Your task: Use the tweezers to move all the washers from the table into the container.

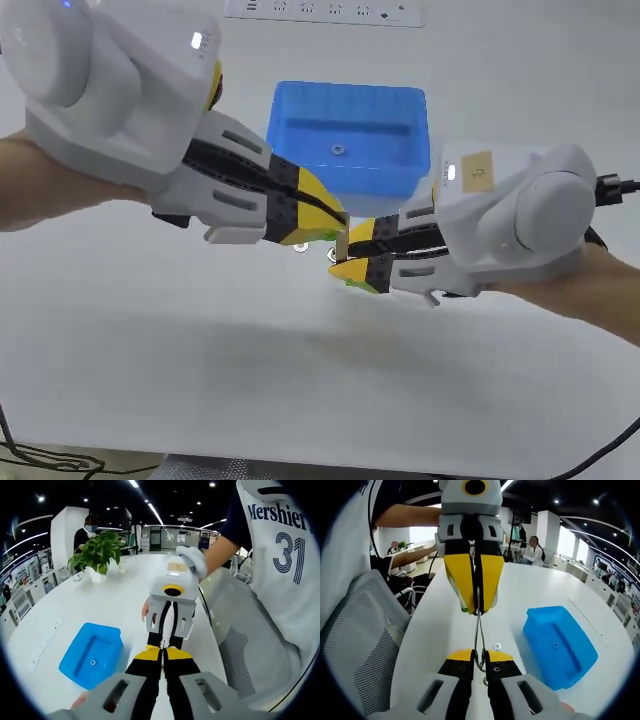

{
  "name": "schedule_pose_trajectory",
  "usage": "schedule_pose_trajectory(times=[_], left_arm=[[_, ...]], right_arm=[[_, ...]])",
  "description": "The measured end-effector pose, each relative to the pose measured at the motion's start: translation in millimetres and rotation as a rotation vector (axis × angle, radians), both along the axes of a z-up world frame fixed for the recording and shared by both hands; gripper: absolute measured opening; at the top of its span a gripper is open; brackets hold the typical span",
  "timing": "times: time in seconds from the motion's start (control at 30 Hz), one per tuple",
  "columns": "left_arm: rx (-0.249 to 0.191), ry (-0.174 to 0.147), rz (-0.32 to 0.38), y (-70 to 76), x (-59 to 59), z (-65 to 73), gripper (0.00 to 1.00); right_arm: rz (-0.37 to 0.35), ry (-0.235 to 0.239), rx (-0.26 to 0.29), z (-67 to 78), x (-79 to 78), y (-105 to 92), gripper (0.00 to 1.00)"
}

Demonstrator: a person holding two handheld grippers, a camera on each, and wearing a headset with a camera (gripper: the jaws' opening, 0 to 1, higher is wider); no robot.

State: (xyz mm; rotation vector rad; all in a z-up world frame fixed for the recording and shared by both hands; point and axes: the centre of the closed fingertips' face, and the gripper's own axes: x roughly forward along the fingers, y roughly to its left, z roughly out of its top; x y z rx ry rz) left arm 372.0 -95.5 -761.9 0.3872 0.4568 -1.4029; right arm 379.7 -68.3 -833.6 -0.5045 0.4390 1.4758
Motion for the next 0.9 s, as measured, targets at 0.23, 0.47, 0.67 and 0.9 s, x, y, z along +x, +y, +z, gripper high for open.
schedule_pose_trajectory(times=[0.23,0.47,0.67,0.9], left_arm=[[-0.005,-0.042,0.001,6.0,9.7,13.2,0.05],[-0.004,-0.088,-0.023,5.4,21.6,30.9,0.05],[0.007,-0.135,-0.039,3.4,39.9,47.9,0.05],[0.018,-0.166,-0.046,5.1,58.9,54.2,0.05]], right_arm=[[-0.025,-0.035,0.021,19.1,10.1,0.2,0.1],[-0.017,-0.076,0.026,36.8,22.1,-1.0,0.1],[-0.025,-0.119,0.032,52.8,43.1,-2.5,0.1],[-0.024,-0.151,0.032,60.6,63.3,-0.4,0.1]])
